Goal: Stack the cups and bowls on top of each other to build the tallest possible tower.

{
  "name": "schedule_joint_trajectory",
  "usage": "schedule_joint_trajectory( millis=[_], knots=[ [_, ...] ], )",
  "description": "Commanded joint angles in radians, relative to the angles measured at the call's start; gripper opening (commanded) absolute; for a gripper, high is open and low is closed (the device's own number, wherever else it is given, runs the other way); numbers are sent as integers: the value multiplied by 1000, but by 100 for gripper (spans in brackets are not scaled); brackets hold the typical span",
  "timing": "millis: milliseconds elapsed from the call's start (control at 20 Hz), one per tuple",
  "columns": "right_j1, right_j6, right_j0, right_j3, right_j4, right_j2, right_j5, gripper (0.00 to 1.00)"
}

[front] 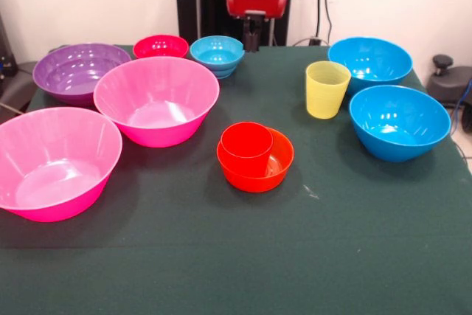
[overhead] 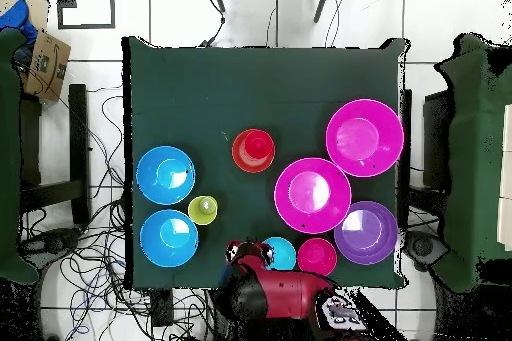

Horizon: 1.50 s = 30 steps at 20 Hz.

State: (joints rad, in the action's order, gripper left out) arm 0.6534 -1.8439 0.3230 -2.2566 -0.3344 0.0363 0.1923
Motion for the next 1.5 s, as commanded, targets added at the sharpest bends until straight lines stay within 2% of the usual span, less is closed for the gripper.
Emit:
schedule_joint_trajectory(
  millis=[50, 150, 350, 600, 700, 850, 1000, 1150, 1300, 1500],
  knots=[
    [235, -110, -20, -1, 109, -202, -305, 0],
    [295, -116, -60, 23, 157, -175, -384, 0],
    [338, -123, -131, 109, 210, -118, -506, 0],
    [319, -119, -164, 168, 210, -81, -533, 0],
    [294, -126, -165, 151, 195, -72, -482, 0],
    [242, -124, -117, 78, 161, -106, -355, 0],
    [185, -116, -90, 46, 116, -110, -265, 0],
    [120, -96, -80, 45, 66, -80, -208, 0],
    [52, -97, -98, 67, 38, -34, -150, 0],
    [-20, -102, -124, 97, 30, 12, -90, 0]
  ],
)
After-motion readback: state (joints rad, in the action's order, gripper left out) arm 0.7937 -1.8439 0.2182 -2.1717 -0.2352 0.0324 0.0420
